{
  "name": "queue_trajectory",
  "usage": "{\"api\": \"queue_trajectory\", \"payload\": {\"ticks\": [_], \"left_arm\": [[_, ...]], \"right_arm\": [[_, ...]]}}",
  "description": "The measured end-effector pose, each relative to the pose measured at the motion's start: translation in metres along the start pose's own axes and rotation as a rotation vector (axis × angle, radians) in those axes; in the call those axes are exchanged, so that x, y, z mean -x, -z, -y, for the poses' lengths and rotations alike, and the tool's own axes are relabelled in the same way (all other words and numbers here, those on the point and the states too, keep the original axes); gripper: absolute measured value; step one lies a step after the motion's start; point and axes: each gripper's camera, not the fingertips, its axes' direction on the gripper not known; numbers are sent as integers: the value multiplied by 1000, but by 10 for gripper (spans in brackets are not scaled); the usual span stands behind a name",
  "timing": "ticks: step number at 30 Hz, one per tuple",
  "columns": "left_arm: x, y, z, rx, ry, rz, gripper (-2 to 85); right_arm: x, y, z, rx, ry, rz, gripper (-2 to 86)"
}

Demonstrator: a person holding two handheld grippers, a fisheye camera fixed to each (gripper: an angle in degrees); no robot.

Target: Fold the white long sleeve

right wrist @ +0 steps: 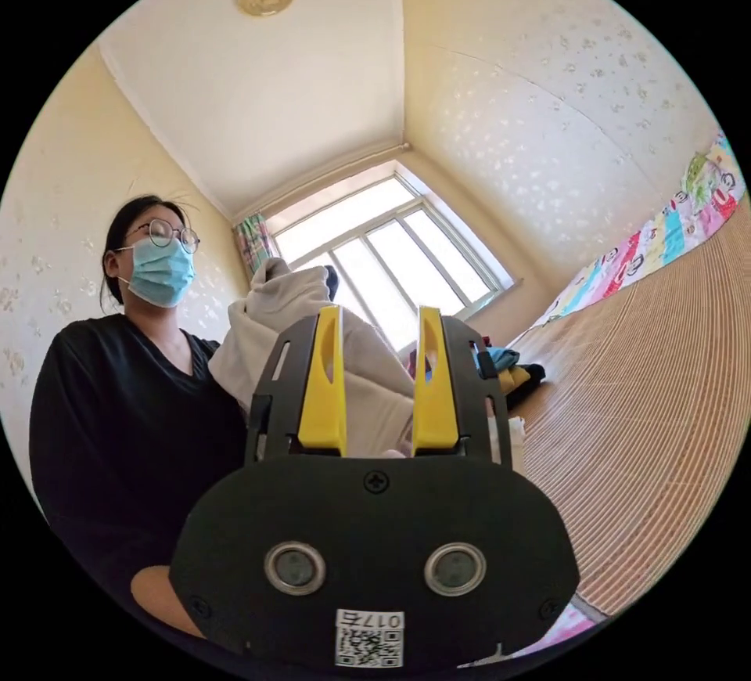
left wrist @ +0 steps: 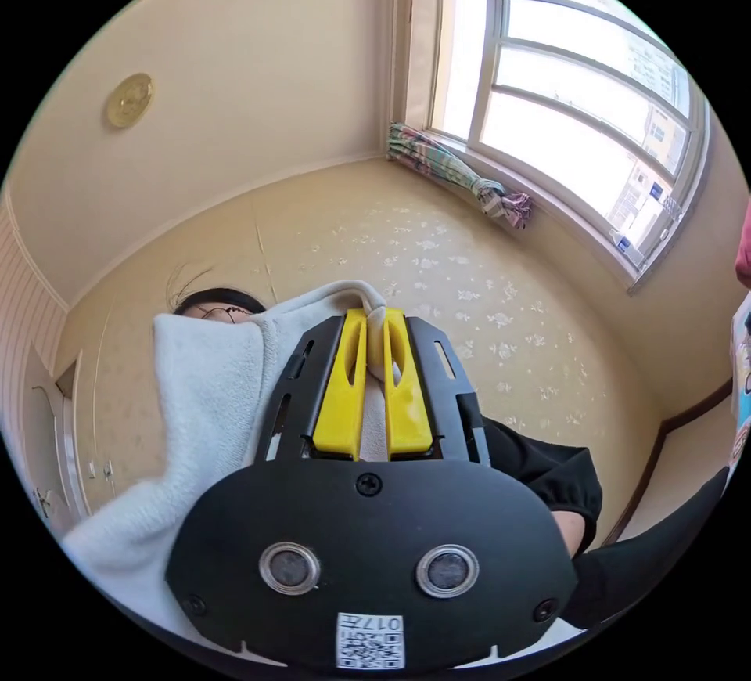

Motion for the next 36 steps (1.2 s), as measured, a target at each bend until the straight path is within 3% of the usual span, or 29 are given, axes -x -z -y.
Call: {"api": "queue_trajectory", "payload": {"ticks": [2, 6, 10, 14, 20, 25, 27, 30, 32, 33, 35, 36], "left_arm": [[0, 3, -14, -12, 3, -17, 38], [6, 12, -34, -23, 20, -5, 38], [-3, 18, -48, -45, 11, 15, 38], [-9, 13, -58, -36, -20, 24, 38], [27, 12, -86, -35, -9, 31, 38], [57, 11, -101, -37, 10, 76, 38], [60, 2, -93, 23, 37, 174, 38], [51, -18, -60, 155, 107, 507, 37], [31, -42, -26, 232, 145, 930, 36], [26, -48, -18, 241, 157, 1045, 36], [11, -79, 2, 290, 151, 1503, 35], [10, -88, 5, 314, 142, 1614, 35]], "right_arm": [[3, -17, -4, 115, 10, 51, 134], [1, -63, -45, 273, -50, 341, 114], [-13, -59, -113, 186, -215, 528, 113], [-16, -40, -156, 47, -317, 537, 131], [21, -131, -194, 413, -291, 455, 131], [19, -152, -217, 328, -290, 348, 54], [32, -137, -200, 219, -218, 182, 47], [75, -116, -156, 66, -97, -114, 42], [115, -101, -131, -91, -39, -308, 40], [146, -95, -119, -196, -7, -409, 40], [198, -97, -109, -339, 92, -497, 39], [234, -109, -106, -382, 202, -531, 40]]}}
